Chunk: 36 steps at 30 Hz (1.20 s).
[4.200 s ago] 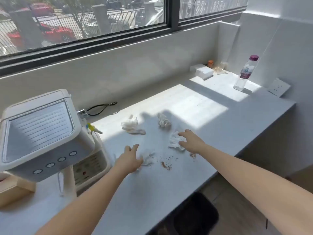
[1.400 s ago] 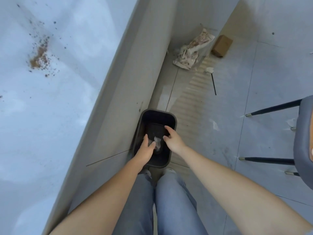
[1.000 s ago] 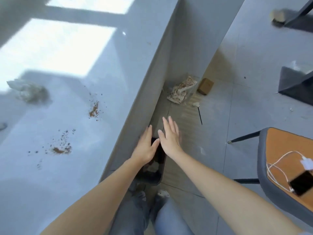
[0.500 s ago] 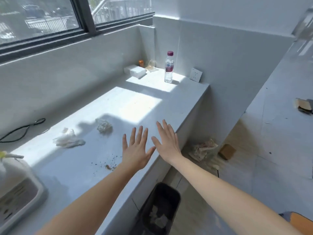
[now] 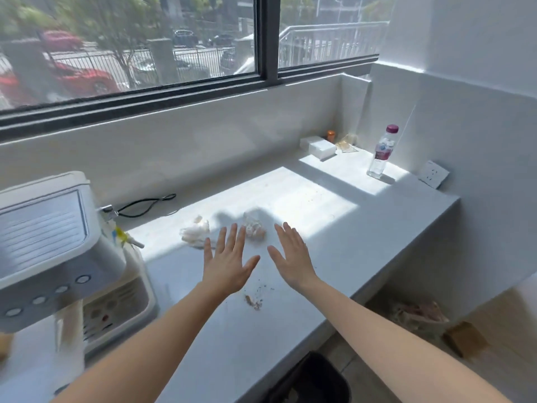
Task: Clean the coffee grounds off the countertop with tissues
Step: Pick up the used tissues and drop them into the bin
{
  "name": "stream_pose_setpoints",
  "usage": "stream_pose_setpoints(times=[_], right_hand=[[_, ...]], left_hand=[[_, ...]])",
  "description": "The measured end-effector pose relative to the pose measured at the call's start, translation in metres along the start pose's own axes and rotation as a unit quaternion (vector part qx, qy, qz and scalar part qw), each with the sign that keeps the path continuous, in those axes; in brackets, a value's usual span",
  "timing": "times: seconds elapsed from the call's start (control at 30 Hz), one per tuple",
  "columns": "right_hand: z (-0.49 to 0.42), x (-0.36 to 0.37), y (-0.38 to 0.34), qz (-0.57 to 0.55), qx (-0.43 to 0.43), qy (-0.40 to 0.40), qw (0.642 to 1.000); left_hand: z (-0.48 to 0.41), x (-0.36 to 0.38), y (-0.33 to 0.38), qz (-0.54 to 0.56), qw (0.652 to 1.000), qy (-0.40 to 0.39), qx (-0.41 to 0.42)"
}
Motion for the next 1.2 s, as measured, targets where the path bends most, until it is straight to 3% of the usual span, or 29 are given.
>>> stream_pose_setpoints(times=[0.37,0.7,0.9,1.0,1.07,1.2], right_hand=[[-0.069,0.044,0.015,-0.001,0.025,-0.062,0.998],[-0.133,0.091,0.025,0.084,0.049,-0.095,0.991],[-0.158,0.107,0.030,0.129,0.024,-0.089,0.987],[-0.159,0.116,0.029,0.161,-0.012,-0.084,0.983],[-0.157,0.121,0.030,0.156,-0.017,-0.076,0.985],[-0.156,0.121,0.027,0.139,-0.011,-0.062,0.988]], left_hand=[[-0.040,0.038,-0.074,0.061,0.993,-0.061,-0.078],[-0.087,0.073,-0.142,0.092,0.984,-0.043,-0.148],[-0.120,0.074,-0.157,0.186,0.973,0.056,-0.127],[-0.125,0.088,-0.162,0.207,0.967,0.009,-0.147],[-0.120,0.098,-0.161,0.196,0.967,-0.019,-0.159],[-0.107,0.103,-0.154,0.126,0.982,0.006,-0.138]])
Point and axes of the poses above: each hand's wrist, its own z-axis away from the middle knuckle, its own x-axis out of the palm, y = z × x, the point moved 5 cm from there along -z, towards the middle knuckle, and after that the axes turned 3 degrees about y, right-handed, at the moved point
